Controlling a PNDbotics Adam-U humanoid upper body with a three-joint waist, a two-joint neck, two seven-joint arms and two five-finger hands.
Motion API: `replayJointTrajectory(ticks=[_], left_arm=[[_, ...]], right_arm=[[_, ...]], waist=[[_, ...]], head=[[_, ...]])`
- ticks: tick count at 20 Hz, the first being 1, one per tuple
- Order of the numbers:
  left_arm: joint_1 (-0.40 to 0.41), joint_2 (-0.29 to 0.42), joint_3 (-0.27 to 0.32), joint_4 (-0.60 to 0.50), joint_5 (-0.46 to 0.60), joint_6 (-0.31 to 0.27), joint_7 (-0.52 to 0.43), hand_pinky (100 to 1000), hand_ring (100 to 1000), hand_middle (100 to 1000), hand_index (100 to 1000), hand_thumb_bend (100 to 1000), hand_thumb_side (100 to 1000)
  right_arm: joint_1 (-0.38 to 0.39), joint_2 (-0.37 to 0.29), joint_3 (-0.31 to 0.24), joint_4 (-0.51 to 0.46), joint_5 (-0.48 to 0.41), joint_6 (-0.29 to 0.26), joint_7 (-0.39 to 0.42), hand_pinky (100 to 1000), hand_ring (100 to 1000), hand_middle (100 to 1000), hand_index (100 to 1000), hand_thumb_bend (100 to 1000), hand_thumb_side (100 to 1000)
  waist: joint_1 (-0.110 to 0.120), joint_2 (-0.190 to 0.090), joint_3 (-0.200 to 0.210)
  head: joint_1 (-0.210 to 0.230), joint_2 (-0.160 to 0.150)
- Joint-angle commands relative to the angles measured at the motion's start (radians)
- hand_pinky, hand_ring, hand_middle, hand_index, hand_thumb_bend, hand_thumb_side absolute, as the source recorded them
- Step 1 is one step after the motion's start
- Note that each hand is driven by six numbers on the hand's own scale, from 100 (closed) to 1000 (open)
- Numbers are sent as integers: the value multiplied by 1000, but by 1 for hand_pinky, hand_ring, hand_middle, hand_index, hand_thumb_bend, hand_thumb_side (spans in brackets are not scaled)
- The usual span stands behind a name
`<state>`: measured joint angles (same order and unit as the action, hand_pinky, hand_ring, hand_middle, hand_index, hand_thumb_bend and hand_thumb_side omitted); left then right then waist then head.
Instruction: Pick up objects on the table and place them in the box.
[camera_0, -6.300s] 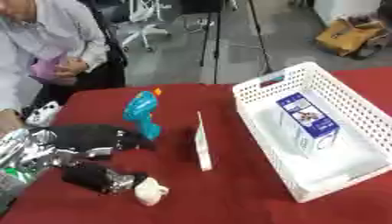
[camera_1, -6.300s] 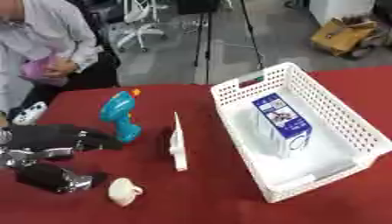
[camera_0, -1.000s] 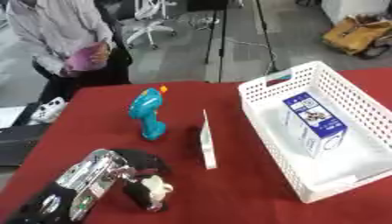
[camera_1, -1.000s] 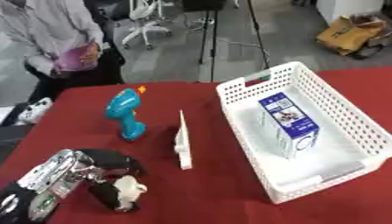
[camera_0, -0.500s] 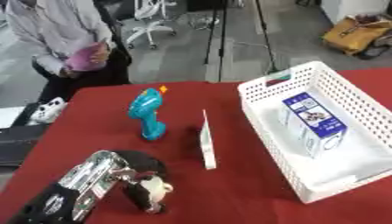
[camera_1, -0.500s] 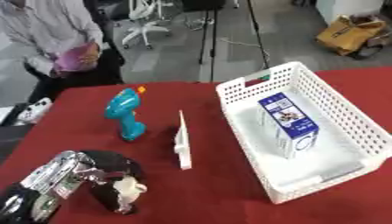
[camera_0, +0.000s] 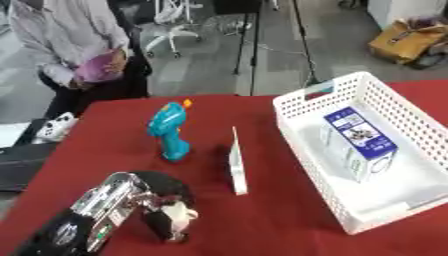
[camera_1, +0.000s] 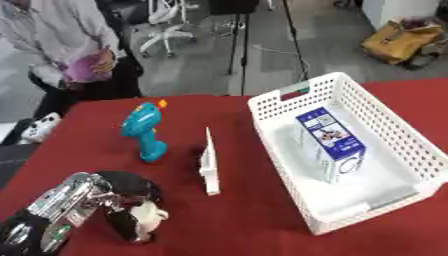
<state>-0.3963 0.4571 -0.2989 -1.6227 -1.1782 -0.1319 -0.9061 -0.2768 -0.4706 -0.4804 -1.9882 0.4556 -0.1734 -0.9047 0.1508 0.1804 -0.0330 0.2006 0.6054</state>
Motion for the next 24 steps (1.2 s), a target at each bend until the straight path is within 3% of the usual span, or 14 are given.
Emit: replayJointTrajectory(ticks=[1, 3, 24], left_arm=[[-20, 13, 31, -28, -44, 2, -1, 674, 754, 918, 945, 516, 645], [-20, 11, 31, -9, -34, 0, -1, 672, 769, 929, 964, 518, 685], [-34, -17, 15, 135, -3, -15, -1, 667, 806, 938, 960, 530, 794]], right_arm=[[-7, -16, -8, -12, -3, -5, -2, 757, 700, 534, 602, 100, 387], [-7, -16, -8, -12, -3, -4, -2, 757, 700, 534, 601, 100, 387], [-12, -17, -9, -12, -7, -6, -2, 757, 701, 534, 601, 100, 387]], waist=[[-10, -12, 2], [-9, -11, 0], [-10, -10, -4]], head=[[-1, -8], [-3, -9], [3, -14]])
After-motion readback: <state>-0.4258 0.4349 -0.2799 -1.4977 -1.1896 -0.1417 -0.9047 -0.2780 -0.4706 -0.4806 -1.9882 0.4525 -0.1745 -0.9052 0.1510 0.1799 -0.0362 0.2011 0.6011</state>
